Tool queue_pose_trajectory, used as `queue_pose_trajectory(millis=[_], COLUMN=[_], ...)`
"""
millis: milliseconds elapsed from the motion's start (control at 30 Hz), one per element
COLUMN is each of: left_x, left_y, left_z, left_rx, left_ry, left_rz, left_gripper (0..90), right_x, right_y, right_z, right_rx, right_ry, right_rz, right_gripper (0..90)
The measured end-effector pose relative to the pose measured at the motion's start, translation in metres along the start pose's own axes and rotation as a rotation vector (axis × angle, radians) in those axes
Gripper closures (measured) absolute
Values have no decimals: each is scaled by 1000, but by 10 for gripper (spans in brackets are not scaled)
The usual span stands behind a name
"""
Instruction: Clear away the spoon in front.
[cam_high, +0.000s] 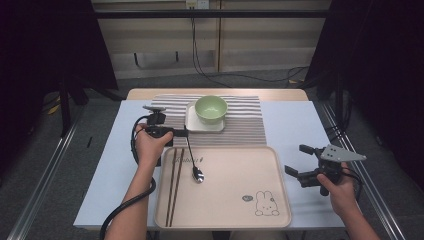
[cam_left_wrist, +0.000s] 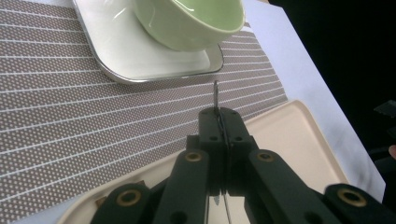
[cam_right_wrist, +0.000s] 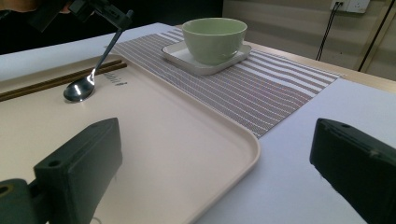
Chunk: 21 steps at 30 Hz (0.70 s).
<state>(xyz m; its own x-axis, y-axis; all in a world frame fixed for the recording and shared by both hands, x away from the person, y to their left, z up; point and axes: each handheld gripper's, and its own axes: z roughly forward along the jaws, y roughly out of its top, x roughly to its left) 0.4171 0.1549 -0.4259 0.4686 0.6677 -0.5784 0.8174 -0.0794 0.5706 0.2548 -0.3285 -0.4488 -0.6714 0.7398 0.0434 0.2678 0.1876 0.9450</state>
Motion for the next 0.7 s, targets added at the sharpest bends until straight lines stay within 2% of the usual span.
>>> queue_pose_trajectory(millis=[67, 133, 267, 433, 700], left_x=[-1, -2, -2, -3, -3], left_y=[-2, -5, -9, -17, -24], left_z=[1, 3, 4, 8, 10], left_rx=[3, -1, 10, 40, 74], left_ry=[-5, -19, -28, -46, -54], left_rz=[9, -3, 12, 35, 42], left_gripper=[886, 884, 878, 870, 861], right_x=[0, 0, 0, 0, 0], right_y=[0, 0, 0, 0, 0], right_z=[0, 0, 0, 1, 1], right_rx=[-2, 0, 2, 2, 2], right_ry=[-1, 0, 3, 2, 6], right_rz=[0, 1, -3, -3, -4], right_gripper=[17, 18, 18, 18, 18])
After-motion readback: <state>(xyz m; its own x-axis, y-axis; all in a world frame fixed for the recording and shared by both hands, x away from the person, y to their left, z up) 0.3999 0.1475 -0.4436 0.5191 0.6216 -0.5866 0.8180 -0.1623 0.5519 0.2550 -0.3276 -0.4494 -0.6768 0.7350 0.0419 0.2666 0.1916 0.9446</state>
